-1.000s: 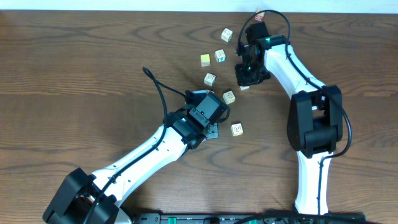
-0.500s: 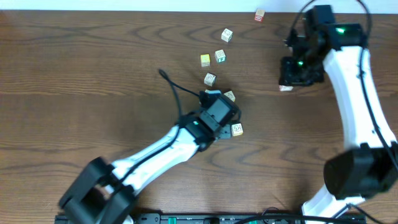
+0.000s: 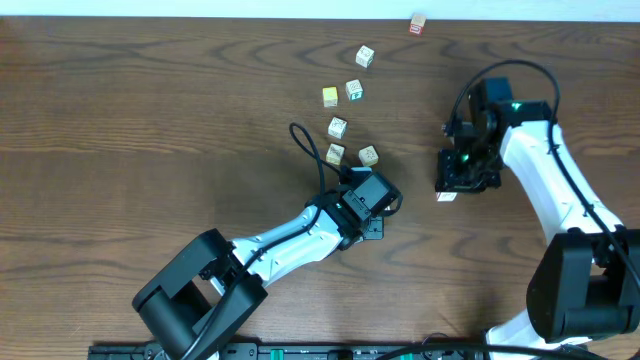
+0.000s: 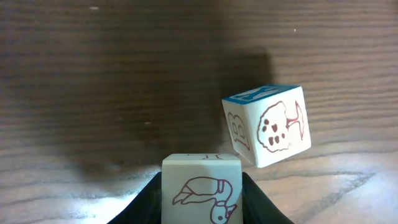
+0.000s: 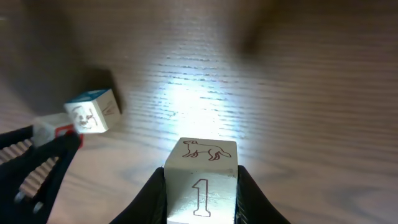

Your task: Lift 3 blocks

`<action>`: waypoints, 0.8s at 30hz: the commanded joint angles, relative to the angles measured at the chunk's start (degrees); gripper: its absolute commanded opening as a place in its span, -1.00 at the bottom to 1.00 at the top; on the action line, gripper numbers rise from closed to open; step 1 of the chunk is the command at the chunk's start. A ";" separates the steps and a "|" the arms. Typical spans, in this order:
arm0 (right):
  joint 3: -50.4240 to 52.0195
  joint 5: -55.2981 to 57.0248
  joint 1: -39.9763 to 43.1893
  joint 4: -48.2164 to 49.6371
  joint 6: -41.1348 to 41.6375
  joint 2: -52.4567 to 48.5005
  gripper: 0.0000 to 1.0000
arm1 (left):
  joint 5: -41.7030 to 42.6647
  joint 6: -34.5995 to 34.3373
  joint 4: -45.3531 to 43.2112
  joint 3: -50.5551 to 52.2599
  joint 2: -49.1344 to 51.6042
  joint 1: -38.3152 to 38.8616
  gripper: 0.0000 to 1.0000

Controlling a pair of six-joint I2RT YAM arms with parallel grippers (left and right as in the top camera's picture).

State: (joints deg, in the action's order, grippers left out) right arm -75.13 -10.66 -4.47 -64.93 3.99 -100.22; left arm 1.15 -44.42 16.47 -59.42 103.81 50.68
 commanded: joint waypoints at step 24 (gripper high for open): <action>16.13 -3.87 -1.57 17.88 2.21 1.22 -0.40 | -2.25 1.29 0.11 0.50 -0.20 -0.74 -0.30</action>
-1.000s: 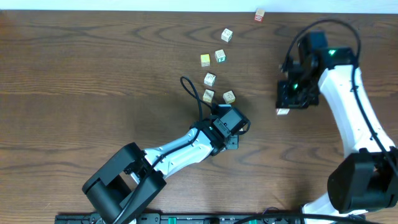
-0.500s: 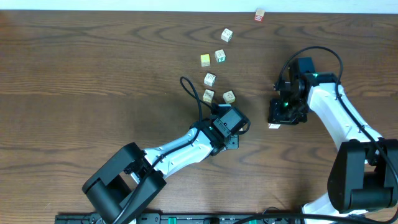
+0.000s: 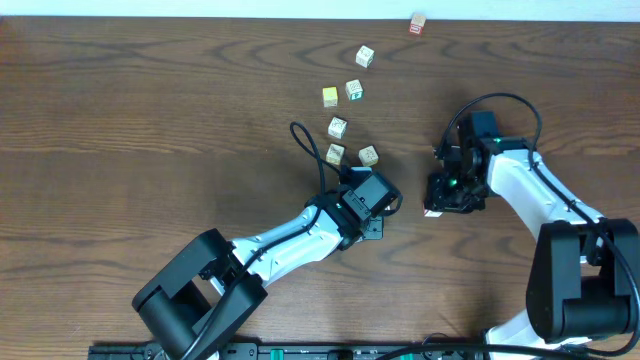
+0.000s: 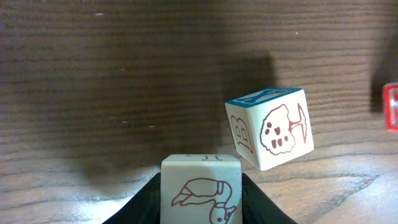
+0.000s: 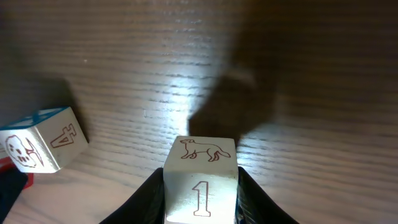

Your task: Lift 3 blocks

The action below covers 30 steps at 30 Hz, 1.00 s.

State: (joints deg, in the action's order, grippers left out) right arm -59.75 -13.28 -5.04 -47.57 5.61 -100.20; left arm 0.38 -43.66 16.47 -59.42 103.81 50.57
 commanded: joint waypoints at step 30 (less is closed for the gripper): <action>0.83 -2.01 -7.26 7.96 2.03 1.20 -0.30 | -1.07 4.68 3.15 0.44 -10.99 -5.11 -0.05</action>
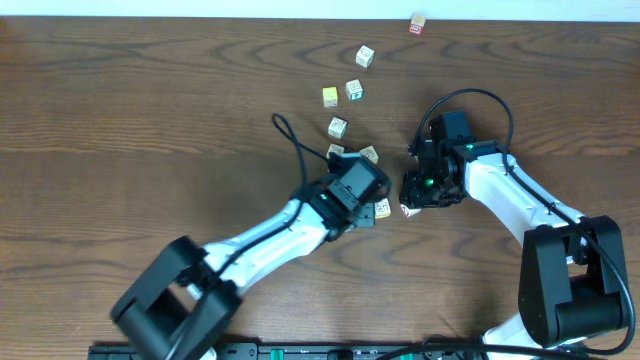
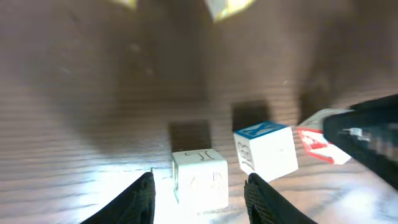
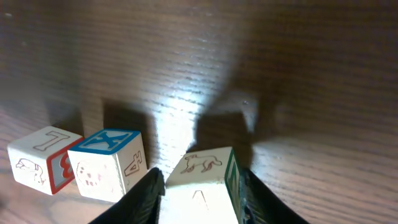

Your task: Lift 3 blocks

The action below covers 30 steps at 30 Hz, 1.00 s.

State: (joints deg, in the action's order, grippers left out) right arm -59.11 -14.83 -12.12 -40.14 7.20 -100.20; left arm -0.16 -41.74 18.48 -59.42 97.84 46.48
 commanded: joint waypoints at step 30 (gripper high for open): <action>-0.74 6.40 6.78 -5.88 -0.37 0.44 -0.97 | -4.04 3.28 9.31 0.50 4.09 -3.91 -0.46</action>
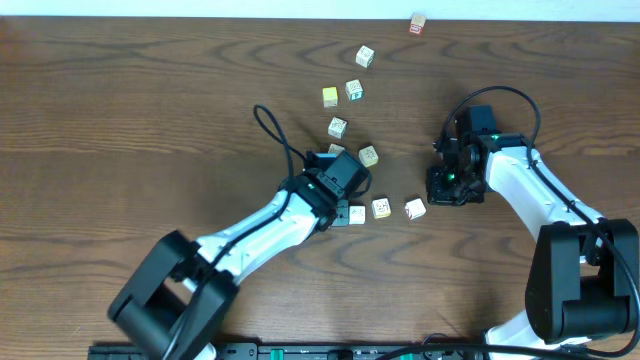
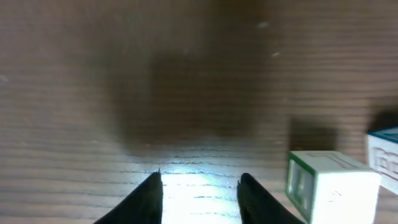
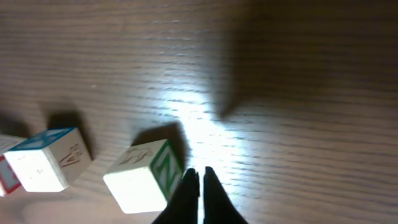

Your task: Lift 3 blocks

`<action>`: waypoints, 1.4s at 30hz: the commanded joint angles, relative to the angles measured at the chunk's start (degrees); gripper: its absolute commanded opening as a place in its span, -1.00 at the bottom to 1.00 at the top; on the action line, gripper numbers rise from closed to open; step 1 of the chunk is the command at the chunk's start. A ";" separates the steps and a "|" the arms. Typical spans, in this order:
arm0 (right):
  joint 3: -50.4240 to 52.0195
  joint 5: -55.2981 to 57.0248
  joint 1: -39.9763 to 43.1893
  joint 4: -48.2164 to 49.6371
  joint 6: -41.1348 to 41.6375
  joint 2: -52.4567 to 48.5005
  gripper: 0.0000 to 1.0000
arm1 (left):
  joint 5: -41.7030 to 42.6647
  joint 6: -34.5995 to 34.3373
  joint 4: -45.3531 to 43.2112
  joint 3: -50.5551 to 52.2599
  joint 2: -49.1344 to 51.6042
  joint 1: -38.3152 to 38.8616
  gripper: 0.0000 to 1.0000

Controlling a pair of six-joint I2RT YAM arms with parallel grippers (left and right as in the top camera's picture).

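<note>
Three lettered wooden blocks lie in a row on the table: a white one, a blue-topped one and a green-lettered one. My left gripper is open over bare wood, left of the white block, with nothing between its fingers. The blue-topped block shows at that view's right edge. My right gripper is shut on nothing, its tips just right of the green-lettered block. Further left is the blue-topped block.
Several loose blocks lie scattered behind the row, the nearest just above my left wrist. Others follow up the table. A red block sits at the far edge. A black cable loops off the left arm.
My right gripper has let go of its block, shut, and now sits just right of it. My left gripper, still open, has moved left off the white block.
Both grippers held one block each, the left beside the blue-topped block, the right far off to the right. The right then came closer. Then the left stood open around its block and the right's block was at the blue one's other side. Now all three lie free.
</note>
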State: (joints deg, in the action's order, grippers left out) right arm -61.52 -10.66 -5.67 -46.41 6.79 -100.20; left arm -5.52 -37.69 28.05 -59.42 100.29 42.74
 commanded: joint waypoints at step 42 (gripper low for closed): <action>3.45 -10.84 -7.34 4.85 0.96 -0.24 -0.97 | 11.28 -6.62 -8.07 0.50 2.43 1.95 -0.83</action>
State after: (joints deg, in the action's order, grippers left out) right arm -58.41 -20.12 -11.29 -41.52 6.87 -100.22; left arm 4.80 -43.31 20.29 -59.42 102.13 44.47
